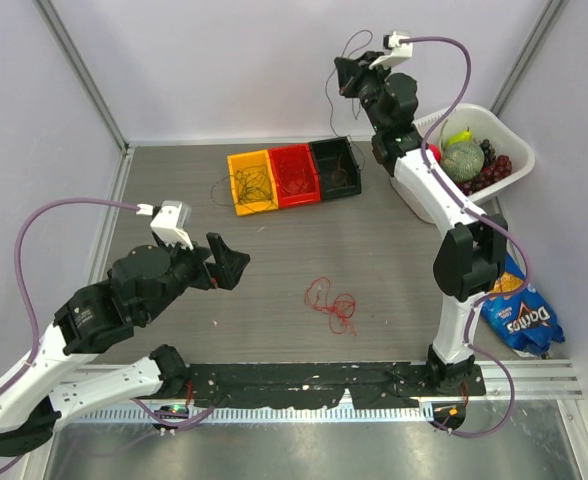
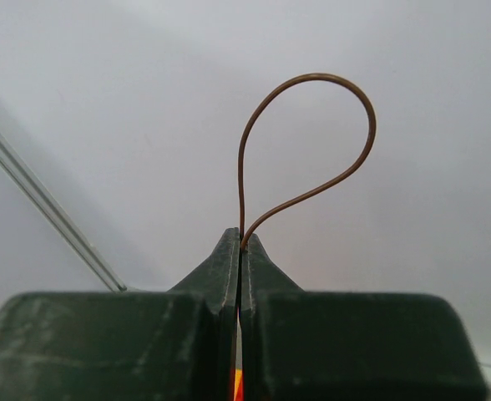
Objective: Untangle the cables
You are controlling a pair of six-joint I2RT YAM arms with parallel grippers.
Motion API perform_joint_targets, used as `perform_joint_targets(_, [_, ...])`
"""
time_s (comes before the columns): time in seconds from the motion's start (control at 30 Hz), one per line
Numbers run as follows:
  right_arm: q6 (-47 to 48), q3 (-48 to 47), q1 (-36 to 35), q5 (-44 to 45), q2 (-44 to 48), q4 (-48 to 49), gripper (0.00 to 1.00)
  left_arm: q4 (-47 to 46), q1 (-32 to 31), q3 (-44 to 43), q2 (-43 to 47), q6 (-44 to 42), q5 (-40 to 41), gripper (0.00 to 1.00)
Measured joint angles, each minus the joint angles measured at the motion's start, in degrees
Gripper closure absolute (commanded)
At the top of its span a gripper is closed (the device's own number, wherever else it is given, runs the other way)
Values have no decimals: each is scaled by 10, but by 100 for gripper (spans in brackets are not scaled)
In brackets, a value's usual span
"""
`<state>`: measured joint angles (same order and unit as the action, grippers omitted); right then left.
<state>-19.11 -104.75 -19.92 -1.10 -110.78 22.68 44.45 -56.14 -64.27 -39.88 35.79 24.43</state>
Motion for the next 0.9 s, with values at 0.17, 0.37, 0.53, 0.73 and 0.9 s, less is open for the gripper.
perform_joint_targets(0.17, [10,-31,0,0,4,-3,99,0,0,0,0,0,0,0])
perform_joint_targets(0.37, [13,-67,0,-2,2,-17,99,0,0,0,0,0,0,0])
perform_joint_targets(0.53, [13,-79,0,-7,-3,-11,99,0,0,0,0,3,0,0])
perform_joint_targets(0.73, [22,-74,0,-14,-38,0,99,0,0,0,7,10,-1,0])
perform_joint_targets(0.9, [26,-61,0,-21,-77,0,99,1,0,0,9,15,0,0])
